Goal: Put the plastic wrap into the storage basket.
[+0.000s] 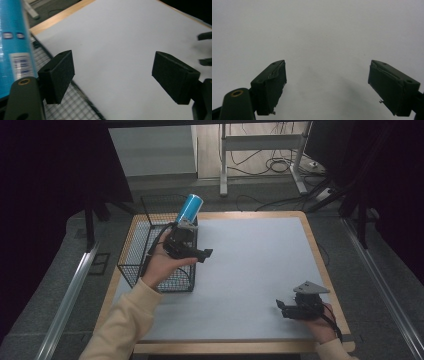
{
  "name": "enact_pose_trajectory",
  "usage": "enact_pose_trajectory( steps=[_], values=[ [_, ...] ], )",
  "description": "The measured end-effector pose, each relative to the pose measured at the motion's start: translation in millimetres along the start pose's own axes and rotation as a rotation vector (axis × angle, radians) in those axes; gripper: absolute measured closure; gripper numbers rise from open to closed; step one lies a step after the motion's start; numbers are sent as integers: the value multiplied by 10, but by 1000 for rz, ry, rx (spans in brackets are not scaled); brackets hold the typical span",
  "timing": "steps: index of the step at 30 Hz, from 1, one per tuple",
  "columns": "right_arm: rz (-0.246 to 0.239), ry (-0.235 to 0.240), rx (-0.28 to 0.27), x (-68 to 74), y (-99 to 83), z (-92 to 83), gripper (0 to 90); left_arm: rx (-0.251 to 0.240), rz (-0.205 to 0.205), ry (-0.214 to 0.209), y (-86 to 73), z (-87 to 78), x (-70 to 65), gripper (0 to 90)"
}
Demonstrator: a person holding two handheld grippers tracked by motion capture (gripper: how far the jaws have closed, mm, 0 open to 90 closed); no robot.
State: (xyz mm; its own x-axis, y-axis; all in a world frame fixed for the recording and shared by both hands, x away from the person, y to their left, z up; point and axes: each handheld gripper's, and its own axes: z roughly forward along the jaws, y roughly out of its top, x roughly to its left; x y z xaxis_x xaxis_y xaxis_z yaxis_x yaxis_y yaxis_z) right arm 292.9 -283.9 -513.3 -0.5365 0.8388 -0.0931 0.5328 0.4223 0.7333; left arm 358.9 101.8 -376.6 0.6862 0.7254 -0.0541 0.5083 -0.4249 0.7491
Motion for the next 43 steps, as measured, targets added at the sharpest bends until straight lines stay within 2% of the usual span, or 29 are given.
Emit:
enact_pose_trajectory(
  steps=[5, 8, 11, 15, 21, 23, 26, 35, 43],
  values=[
    [5, -11, -5, -12, -4, -18, 153, 4, 57, -46, -95, 77, -253, 187],
    [7, -12, -5, -14, -7, -24, 153, 3, 81, -93, -161, 148, -427, 186],
    [4, -14, -5, -11, -9, -25, 153, 33, 108, -127, -232, 260, -568, 183],
    [4, -15, -7, -9, -6, -36, 153, 65, 112, -156, -333, 410, -672, 183],
    [1, -17, -8, -14, -9, -35, 153, 101, 102, -199, -517, 607, -753, 183],
    [2, -18, -11, -15, -9, -34, 153, 115, 108, -193, -556, 651, -779, 182],
    [3, -19, -16, -15, -4, -42, 153, 101, 95, -184, -576, 660, -783, 184],
    [0, -25, -24, -14, 2, -64, 153, 133, 92, -190, -657, 716, -773, 184],
    [-2, -31, -35, -20, 8, -73, 153, 132, 84, -194, -669, 708, -759, 184]
  ],
)
